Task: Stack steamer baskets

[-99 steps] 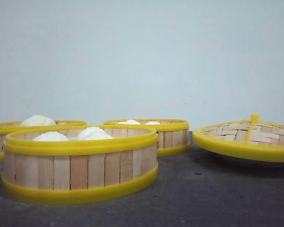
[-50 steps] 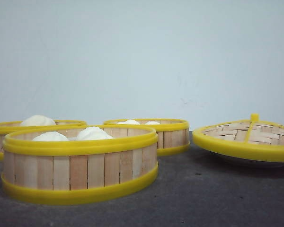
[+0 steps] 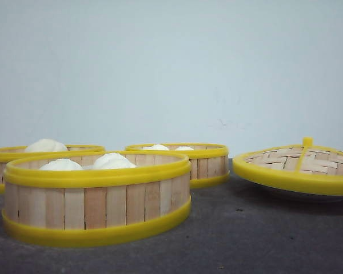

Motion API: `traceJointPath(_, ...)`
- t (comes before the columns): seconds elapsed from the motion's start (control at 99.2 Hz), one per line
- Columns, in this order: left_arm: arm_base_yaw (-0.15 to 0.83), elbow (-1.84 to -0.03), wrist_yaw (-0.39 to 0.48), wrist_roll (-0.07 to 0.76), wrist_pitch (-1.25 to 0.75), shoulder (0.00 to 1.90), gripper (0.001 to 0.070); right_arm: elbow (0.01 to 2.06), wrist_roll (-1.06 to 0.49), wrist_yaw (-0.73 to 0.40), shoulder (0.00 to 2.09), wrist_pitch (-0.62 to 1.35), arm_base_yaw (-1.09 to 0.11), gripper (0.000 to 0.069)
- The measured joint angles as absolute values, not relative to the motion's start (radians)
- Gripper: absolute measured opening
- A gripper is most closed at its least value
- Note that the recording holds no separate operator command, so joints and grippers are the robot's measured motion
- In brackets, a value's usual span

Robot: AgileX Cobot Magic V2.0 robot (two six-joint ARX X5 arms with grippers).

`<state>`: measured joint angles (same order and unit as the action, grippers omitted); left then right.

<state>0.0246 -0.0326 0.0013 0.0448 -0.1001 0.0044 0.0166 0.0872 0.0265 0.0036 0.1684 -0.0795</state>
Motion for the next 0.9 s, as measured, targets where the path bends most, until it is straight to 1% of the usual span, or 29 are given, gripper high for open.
traceJointPath(0.161,0.025,-0.033,0.001,0.046,-0.065,0.004,0.0018,0.017,0.133,0.030,0.004,0.168,-0.080,0.0016)
traceJointPath(0.242,0.025,-0.033,0.001,0.061,-0.063,0.004,0.0018,0.017,0.167,0.058,0.004,0.164,-0.080,0.0016)
traceJointPath(0.343,0.025,-0.034,0.001,0.128,-0.034,0.004,0.0018,0.027,0.230,0.107,0.004,0.146,-0.080,0.0012)
traceJointPath(0.403,0.025,-0.050,0.002,0.191,-0.043,0.006,0.0018,0.065,0.276,0.119,0.009,0.147,-0.080,0.0010)
traceJointPath(0.484,0.025,-0.110,0.007,0.255,-0.069,0.022,0.0018,0.160,0.319,0.135,0.030,0.153,-0.080,0.0010)
traceJointPath(0.565,0.025,-0.209,0.011,0.283,-0.107,0.057,0.0018,0.288,0.331,0.136,0.075,0.181,-0.080,0.0010)
traceJointPath(0.756,0.025,-0.454,0.026,0.275,-0.300,0.238,0.0018,0.580,0.296,0.136,0.300,0.339,-0.080,0.0010)
traceJointPath(0.897,0.025,-0.607,0.053,0.219,-0.440,0.411,0.0018,0.746,0.229,0.136,0.489,0.478,-0.080,0.0010)
